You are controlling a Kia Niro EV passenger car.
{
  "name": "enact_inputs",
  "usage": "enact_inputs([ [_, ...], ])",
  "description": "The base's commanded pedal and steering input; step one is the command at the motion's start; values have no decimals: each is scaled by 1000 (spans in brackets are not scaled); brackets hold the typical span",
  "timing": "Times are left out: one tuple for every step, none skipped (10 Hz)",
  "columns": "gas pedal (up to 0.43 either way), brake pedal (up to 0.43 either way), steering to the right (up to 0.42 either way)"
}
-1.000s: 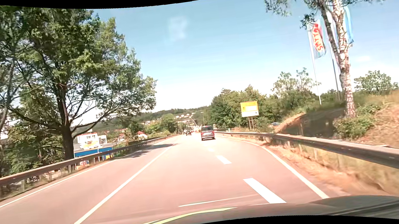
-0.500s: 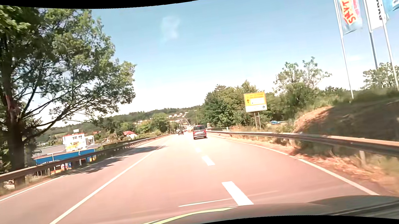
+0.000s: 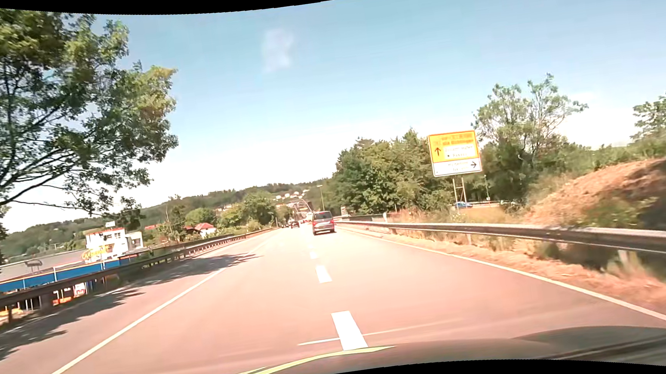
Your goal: Follow the waypoints while adhering to traffic rules and regulations
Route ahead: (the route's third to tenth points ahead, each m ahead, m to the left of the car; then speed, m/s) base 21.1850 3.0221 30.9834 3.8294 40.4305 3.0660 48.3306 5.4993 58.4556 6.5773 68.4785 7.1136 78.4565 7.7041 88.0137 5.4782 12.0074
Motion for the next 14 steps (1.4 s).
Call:
enact_inputs([
  [0, 152, 1],
  [0, 152, -1],
  [0, 152, -4],
  [0, 152, -7],
  [0, 152, -8],
  [0, 152, -10],
  [0, 152, -10],
  [0, 152, -11],
  [0, 152, -12],
  [0, 152, -15],
  [0, 152, -20],
  [0, 152, -22],
  [0, 152, -24],
  [0, 152, -24],
])
